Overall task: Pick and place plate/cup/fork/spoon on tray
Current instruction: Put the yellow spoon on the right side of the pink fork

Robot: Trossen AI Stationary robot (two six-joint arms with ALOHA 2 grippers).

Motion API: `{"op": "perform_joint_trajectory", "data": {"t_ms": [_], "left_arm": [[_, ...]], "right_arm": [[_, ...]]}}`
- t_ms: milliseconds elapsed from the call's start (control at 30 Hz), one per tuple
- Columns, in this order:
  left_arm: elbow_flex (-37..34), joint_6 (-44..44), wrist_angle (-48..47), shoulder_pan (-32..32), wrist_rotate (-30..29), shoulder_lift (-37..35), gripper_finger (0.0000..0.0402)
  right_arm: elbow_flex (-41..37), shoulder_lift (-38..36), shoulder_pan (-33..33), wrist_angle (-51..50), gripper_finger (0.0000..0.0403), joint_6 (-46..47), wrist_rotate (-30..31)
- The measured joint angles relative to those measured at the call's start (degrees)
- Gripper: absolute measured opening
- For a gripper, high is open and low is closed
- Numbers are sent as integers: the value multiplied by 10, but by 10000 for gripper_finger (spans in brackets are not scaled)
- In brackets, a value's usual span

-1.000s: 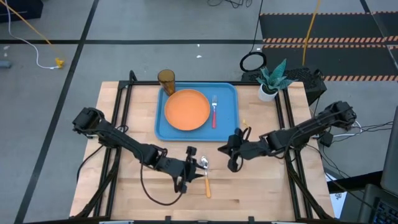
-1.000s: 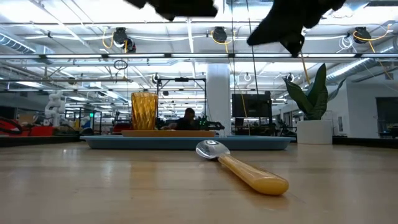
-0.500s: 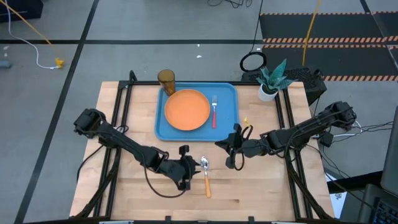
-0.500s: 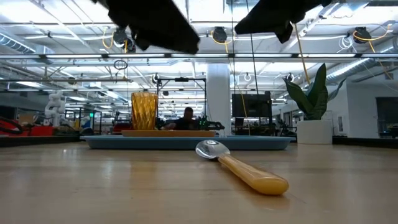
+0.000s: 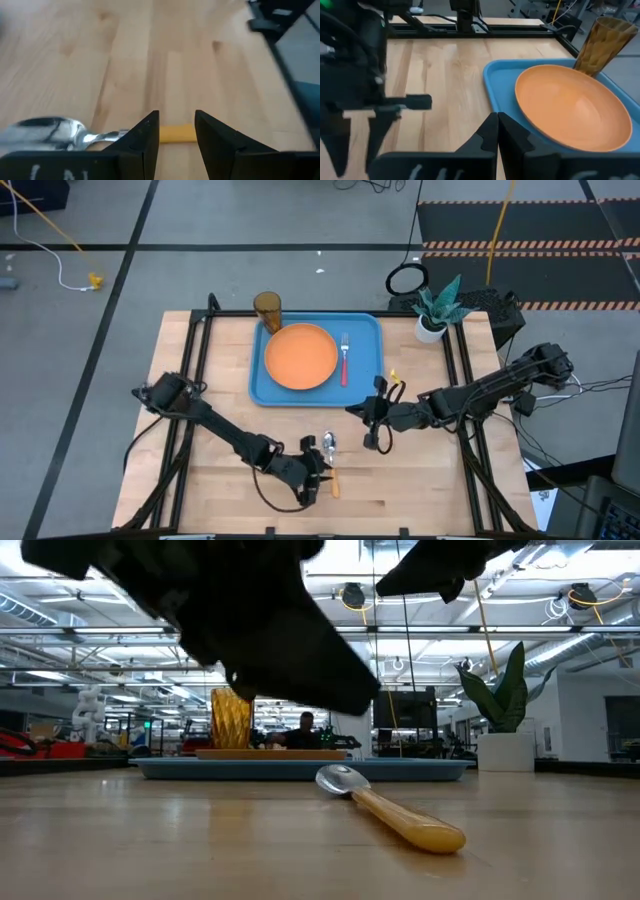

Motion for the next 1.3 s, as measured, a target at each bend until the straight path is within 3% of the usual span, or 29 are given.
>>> {"op": "perform_joint_trajectory", "data": {"t_ms": [367,733,1067,1300], "left_arm": [[1,-28,-54,9,-46,24,127],[2,-34,-123,29,-47,24,127],[3,18,24,71,-50,84,127],[1,-8,23,73,-33,64,127]], "right_arm": [[0,0,0,7,0,-7,0],[0,0,0,7,0,3,0],[0,0,0,29,0,2,0],[0,-10,10,32,0,-1,-2]]}}
